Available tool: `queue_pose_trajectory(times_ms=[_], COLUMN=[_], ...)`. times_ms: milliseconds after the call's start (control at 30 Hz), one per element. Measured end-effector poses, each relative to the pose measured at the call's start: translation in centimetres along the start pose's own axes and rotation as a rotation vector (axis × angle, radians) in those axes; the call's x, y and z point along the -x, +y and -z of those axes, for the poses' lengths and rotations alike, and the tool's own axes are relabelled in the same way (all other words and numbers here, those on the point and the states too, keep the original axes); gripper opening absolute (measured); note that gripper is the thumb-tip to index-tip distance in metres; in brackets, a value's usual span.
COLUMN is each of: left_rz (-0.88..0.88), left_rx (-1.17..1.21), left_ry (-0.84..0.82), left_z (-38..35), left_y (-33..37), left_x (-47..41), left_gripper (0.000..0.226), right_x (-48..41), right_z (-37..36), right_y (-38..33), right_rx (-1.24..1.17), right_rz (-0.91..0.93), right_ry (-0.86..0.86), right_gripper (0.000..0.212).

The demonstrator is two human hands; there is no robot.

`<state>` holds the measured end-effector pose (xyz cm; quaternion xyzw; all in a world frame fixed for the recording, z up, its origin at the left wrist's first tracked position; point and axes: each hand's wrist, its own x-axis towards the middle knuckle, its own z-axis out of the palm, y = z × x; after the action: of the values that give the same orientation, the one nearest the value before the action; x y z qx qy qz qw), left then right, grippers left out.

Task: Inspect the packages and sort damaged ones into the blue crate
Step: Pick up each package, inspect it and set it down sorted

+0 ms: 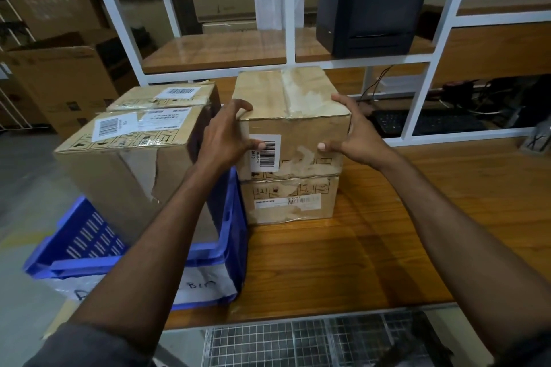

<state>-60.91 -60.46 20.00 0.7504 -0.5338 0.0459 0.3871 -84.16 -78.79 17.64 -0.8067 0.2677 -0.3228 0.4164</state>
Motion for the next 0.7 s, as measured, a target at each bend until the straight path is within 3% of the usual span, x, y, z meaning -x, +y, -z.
queue_pose_trajectory(times_ms=[333,500,700], left_rz=[0.095,0.118,0.019], left_rx=[-0.049,-0.132,-0.024], left_ry=[-0.044,-0.024,0.176], left_z=[-0.2,0.3,1.9], left_y=[1.3,2.3,3.5], left_x=[0.5,2.4,6.8], left_gripper=[0.083,0.084,0.068], right_x=[2.1,4.4,7.5], right_z=[-1.4,-3.0,-5.1], right_y=[-0.5,-0.6,-1.3], right_rx=[-0.03,0.129,0.204], right_rz=[-0.065,-0.101,-0.02], right_ry=[0.048,0.189,0.49], right_gripper=[0.119,0.113,0.087])
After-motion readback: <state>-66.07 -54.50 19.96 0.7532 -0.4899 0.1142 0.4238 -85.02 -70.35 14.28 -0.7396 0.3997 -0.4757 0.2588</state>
